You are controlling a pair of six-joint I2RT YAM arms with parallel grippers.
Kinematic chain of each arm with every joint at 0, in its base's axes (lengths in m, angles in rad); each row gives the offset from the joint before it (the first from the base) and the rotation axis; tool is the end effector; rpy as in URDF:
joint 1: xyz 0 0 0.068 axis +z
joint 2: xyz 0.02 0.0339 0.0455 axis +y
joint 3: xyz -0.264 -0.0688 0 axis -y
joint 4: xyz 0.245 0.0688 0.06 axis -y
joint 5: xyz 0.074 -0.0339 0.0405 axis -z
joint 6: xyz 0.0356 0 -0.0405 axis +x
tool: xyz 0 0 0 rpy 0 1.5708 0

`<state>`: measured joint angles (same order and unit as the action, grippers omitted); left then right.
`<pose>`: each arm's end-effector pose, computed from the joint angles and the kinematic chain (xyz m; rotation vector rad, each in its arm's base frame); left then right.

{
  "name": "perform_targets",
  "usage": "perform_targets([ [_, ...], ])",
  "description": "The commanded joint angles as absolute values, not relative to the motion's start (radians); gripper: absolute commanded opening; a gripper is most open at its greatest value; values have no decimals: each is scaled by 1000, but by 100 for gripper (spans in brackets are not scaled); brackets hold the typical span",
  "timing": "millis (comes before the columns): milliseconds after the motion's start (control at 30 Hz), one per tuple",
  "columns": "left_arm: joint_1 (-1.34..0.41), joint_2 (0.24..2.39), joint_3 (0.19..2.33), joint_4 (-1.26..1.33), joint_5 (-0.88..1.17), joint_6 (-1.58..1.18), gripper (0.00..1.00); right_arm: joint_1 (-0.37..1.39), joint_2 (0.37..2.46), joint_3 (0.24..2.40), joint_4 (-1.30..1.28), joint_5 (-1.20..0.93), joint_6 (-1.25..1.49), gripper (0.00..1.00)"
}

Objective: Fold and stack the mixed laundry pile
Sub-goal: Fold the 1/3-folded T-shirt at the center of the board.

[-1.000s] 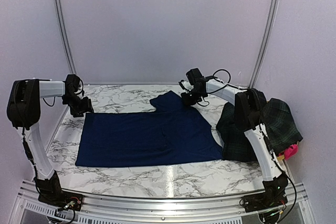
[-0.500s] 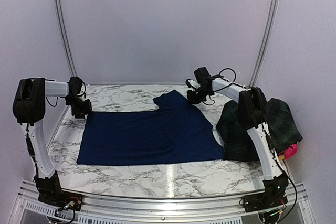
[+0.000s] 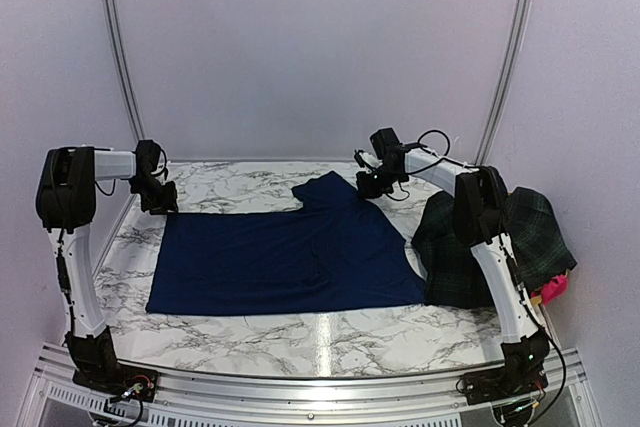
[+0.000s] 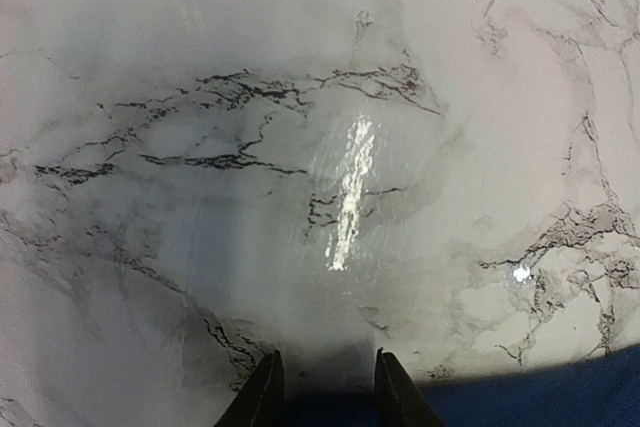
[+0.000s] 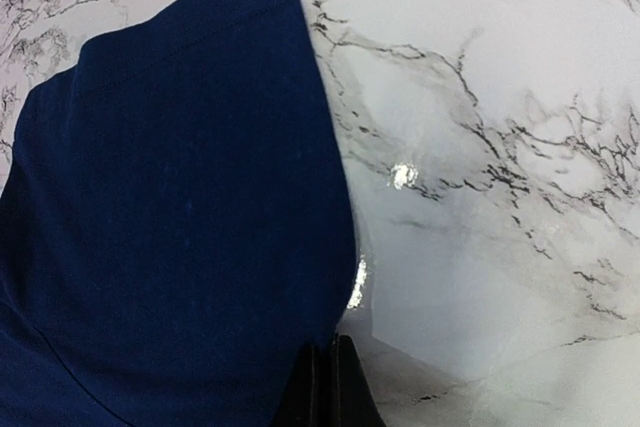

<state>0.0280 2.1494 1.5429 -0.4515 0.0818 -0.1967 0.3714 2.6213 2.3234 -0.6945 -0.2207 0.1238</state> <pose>0.4535 0.0098 0.1488 -0.2671 2.6192 -0.1655 0.5193 0.2106 0.1391 -0.4054 2.5648 0.4680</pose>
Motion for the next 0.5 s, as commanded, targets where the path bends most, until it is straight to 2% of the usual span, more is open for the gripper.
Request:
perform_targets([
  [0,31,2185,1542,-482,128,-191,30,359,2622,2297,-729,-219,138,0],
  [333,31,2194,1548,-482,127,-197,0,356,2621,2300,-720,-232,152,0],
  [467,31,2208,1583,-482,122,-201,0,356,2616,2302,-720,-232,156,0],
])
